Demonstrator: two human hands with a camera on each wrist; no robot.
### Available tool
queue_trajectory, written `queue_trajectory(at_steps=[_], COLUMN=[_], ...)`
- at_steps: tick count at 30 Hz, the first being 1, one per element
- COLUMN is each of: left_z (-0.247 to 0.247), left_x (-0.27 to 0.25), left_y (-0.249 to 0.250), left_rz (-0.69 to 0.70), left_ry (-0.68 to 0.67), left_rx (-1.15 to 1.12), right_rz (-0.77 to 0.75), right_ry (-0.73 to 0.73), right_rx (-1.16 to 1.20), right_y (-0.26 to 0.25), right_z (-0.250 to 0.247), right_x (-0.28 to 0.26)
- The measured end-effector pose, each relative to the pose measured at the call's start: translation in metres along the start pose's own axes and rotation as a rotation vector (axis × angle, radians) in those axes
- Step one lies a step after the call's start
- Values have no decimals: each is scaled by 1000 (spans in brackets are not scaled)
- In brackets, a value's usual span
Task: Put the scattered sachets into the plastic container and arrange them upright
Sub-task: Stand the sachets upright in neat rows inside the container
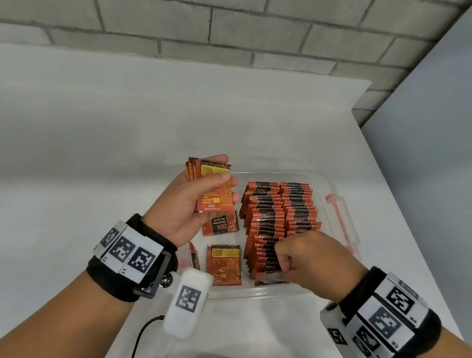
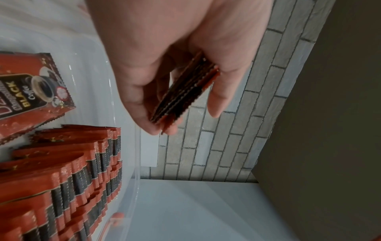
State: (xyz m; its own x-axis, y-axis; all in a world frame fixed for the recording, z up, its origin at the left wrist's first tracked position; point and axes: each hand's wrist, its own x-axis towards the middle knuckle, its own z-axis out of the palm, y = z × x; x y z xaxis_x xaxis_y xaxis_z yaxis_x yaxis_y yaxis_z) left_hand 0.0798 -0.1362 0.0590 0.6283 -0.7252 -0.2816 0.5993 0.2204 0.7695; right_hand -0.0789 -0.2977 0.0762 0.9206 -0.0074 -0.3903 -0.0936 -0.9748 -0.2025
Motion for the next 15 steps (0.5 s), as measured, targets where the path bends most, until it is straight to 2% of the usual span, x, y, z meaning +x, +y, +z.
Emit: queue_trajectory(at_steps=[7,15], left_z=[2,5], left_x=[-1,-3], left_y=[1,1], left_rz=[0,-13], left_ry=[6,12], left_rx=[4,-37], right_rz=[18,57], right_ry=[-34,-114], right_rx=[-33,129], right_y=[2,14], right_z=[1,-3], right_x=[4,7])
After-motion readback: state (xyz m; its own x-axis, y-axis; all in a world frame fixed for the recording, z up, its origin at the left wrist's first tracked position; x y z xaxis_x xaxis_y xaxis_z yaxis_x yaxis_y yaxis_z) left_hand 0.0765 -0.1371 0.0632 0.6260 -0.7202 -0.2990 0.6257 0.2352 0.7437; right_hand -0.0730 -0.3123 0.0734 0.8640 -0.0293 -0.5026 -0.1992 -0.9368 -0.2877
